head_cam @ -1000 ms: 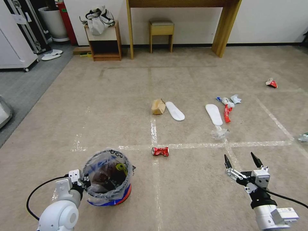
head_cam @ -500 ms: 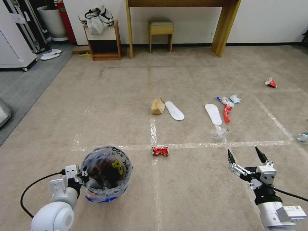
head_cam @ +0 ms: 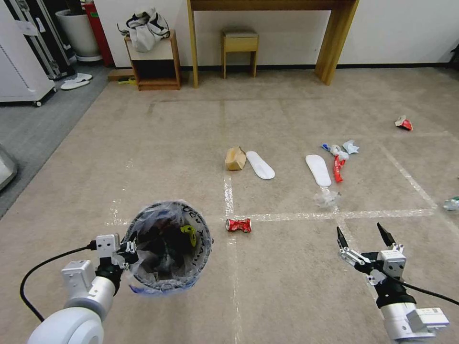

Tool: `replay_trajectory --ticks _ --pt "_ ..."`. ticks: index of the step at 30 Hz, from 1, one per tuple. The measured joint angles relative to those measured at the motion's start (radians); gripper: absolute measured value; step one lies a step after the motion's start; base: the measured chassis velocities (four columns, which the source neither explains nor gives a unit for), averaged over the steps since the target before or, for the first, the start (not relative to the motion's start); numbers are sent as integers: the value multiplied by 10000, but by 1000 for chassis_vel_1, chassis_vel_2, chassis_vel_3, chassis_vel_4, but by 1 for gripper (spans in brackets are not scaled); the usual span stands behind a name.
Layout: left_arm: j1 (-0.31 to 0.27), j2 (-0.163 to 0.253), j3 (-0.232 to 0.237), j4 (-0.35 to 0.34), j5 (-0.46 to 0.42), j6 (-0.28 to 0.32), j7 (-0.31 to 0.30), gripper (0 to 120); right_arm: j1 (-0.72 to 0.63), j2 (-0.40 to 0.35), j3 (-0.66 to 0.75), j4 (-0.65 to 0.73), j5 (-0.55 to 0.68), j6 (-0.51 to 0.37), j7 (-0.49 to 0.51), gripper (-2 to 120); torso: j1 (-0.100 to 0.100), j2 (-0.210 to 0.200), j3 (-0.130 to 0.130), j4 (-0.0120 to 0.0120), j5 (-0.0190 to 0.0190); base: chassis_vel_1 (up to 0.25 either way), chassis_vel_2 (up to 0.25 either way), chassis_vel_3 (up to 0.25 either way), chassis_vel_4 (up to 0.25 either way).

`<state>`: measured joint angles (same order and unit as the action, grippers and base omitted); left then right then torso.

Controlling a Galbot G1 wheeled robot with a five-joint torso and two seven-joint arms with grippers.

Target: Pick up the trash bin and place the garbage on the floor into it.

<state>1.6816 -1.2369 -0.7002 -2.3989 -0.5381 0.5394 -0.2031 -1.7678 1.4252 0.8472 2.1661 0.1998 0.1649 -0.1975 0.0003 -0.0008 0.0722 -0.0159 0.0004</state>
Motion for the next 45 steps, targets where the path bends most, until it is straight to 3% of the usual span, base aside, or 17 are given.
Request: replay_trajectory --ticks 14,22,27,32,45 --pt "838 -417 -1 -972 289 128 203 1 60 -434 -478 -54 35 -74 -126 100 0 1 0 2 -1 0 0 0 0" --pt "1090 -596 -287 -1010 600 87 88 1 149 -489 -753 -105 6 -22 -201 100 0 1 0 2 -2 0 0 0 0" --pt "1152 -753 -382 -1010 812 66 -329 1 193 -488 -891 -134 -7 -7 -246 100 0 1 0 1 -2 0 0 0 0" --pt "1125 -990 -552 -1023 1960 -65 -227 1 137 -507 -912 -138 -48 34 -307 100 0 1 0 0 -1 0 0 0 0" --pt "1063 -1346 -658 -772 2313 -365 -212 1 176 -573 -986 -163 -151 43 -521 100 0 2 0 0 -2 0 0 0 0"
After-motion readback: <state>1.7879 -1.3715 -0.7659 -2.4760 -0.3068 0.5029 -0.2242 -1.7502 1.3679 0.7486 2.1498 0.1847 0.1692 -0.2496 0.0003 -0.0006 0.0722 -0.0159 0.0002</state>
